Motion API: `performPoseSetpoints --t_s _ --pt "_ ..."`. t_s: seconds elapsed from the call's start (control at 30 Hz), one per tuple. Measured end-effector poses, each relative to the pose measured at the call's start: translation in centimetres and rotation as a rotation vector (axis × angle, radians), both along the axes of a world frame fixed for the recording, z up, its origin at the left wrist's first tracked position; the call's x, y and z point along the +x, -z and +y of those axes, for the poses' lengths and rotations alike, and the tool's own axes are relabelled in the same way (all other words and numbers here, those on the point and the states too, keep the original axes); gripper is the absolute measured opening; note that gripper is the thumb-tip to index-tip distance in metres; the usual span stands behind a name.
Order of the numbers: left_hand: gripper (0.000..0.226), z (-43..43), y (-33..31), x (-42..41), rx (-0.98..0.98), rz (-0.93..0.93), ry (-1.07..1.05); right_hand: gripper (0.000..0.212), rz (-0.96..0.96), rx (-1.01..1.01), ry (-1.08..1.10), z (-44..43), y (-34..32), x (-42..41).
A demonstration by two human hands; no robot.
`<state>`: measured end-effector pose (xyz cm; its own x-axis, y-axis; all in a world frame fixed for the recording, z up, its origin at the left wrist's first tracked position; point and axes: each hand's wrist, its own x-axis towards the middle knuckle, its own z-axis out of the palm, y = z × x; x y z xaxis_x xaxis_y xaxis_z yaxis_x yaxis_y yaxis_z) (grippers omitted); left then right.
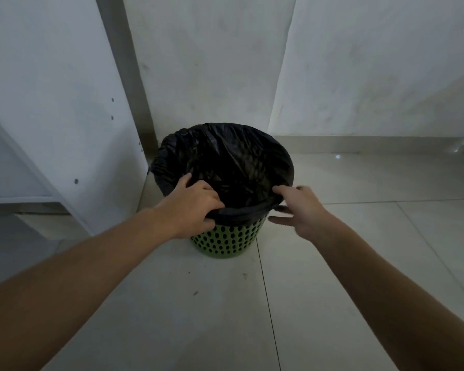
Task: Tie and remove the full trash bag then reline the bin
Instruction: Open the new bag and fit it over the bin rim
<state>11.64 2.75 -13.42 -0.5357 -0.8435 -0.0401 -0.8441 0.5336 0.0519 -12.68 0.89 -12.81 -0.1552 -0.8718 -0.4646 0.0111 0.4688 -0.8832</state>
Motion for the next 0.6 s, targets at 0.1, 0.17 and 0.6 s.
performPoseSetpoints --t_s 0.1,0.17,0.6 --pt "0.053 0.7 1.1 0.8 -0.182 0.126 -0.236 0.047 -0.289 0.220 0.083 -0.1 0.2 0.7" --pt "0.077 1.2 1.8 1.0 -0.266 0.268 -0.448 0.048 -0.500 0.253 0.082 0.1 0.8 1.5" --pt "0.040 -0.7 0.4 -3.1 0.637 1.973 -1.239 0.024 -0.426 0.078 0.270 -1.6 0.0 7.7"
